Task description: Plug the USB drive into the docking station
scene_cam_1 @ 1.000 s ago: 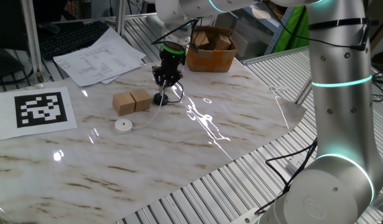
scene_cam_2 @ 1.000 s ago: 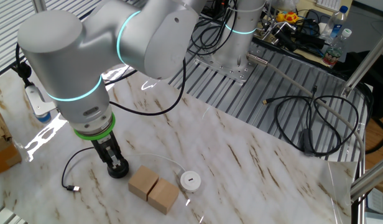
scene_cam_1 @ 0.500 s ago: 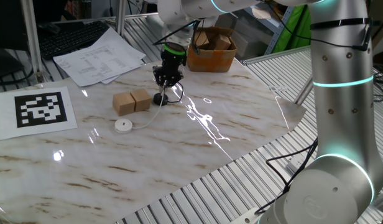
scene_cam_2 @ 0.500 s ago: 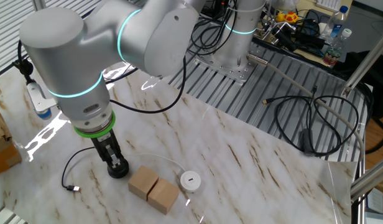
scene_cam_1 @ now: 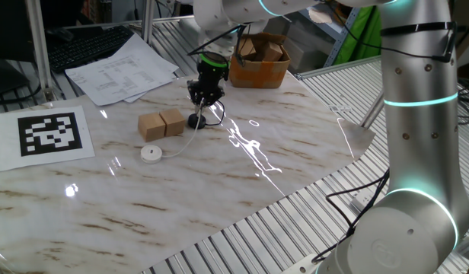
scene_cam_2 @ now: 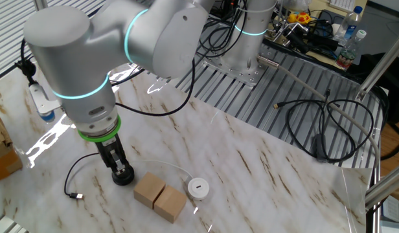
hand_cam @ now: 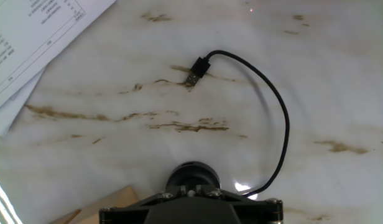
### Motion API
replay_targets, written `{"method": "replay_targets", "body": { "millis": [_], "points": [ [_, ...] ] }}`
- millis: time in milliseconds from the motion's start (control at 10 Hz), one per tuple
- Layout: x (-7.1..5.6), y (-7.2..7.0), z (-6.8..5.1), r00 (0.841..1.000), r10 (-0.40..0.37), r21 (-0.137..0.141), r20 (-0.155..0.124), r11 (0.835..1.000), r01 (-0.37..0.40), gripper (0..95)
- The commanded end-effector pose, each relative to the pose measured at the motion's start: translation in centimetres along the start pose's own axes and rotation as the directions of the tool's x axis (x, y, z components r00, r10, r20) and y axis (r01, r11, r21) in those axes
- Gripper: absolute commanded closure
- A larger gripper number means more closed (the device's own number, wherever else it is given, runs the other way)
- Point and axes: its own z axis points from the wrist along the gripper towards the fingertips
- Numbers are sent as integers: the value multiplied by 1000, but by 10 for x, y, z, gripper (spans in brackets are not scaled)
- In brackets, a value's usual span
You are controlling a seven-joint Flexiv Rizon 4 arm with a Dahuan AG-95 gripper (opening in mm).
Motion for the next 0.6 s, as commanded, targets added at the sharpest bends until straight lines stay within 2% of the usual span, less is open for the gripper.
{"method": "replay_targets", "body": {
  "millis": [100, 200, 400, 600],
  "points": [
    [2, -2, 15, 1000, 0, -3, -9, 1000, 0, 950],
    [3, -2, 16, 1000, 8, -10, -15, 1000, -8, 950],
    [4, -4, 21, 1000, 0, -7, -10, 1000, 0, 950],
    [4, -4, 21, 1000, 0, -8, -7, 1000, 0, 950]
  ]
}}
